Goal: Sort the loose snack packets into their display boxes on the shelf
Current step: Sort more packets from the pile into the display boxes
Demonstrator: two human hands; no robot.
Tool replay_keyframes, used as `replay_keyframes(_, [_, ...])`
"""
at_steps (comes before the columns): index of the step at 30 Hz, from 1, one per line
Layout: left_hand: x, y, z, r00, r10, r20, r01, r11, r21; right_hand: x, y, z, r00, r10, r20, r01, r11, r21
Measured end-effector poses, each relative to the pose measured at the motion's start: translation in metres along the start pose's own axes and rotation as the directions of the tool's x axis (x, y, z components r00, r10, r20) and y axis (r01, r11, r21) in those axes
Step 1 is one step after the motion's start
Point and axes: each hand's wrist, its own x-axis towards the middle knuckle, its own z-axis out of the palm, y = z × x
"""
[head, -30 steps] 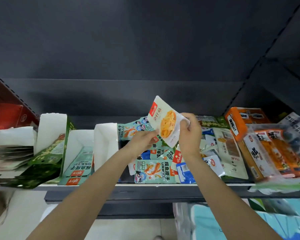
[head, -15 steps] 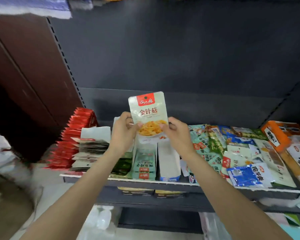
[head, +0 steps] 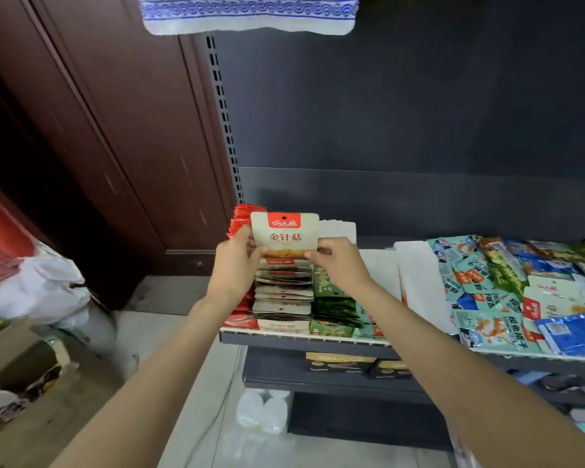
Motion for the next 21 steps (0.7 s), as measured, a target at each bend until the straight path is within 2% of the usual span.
replay_keyframes(3, [0.001, -0.007, -0.006, 0.999, -0.024, 0.037, 0.022, 0.999, 0.033, -0.001, -0.006, 0.002, 0.999, -0.044, -0.031, 0.044, 0.999, -0.010])
replay_keyframes(7, [0.001, -0.010, -0.009, 0.999, 0.043, -0.012, -0.043, 0.998, 0.046, -0.002, -0.009, 0.007, 0.997, -0.060, -0.039, 0.059, 0.997, -0.046])
replay_keyframes(9, [0.001, -0.013, -0.004, 0.998, 0.039, 0.049, -0.044, 0.994, 0.101, -0.001, -0.005, 0.007, 1.000, -0.019, -0.024, 0.016, 0.994, -0.108])
replay_keyframes(11, [0.003, -0.016, 0.001, 0.986, 0.005, 0.167, -0.033, 0.986, 0.162, 0.001, -0.002, 0.005, 1.000, 0.024, -0.020, -0.027, 0.986, -0.165])
replay_keyframes(13, [0.007, -0.018, 0.002, 0.977, -0.007, 0.214, -0.027, 0.988, 0.154, 0.001, 0.001, 0.003, 0.999, 0.035, -0.016, -0.038, 0.978, -0.207])
replay_keyframes(17, [0.005, -0.012, -0.004, 0.991, 0.086, 0.103, -0.087, 0.996, 0.010, -0.003, -0.002, 0.004, 1.000, 0.007, -0.014, -0.010, 0.983, -0.182])
replay_keyframes(19, [0.002, -0.013, -0.002, 0.973, 0.128, 0.192, -0.136, 0.990, 0.031, -0.005, -0.006, 0.006, 1.000, -0.026, 0.006, 0.026, 0.996, -0.089])
replay_keyframes(21, [0.001, -0.016, 0.003, 0.942, 0.120, 0.315, -0.171, 0.975, 0.142, -0.007, -0.007, 0.008, 0.997, -0.034, 0.070, 0.042, 0.992, -0.116])
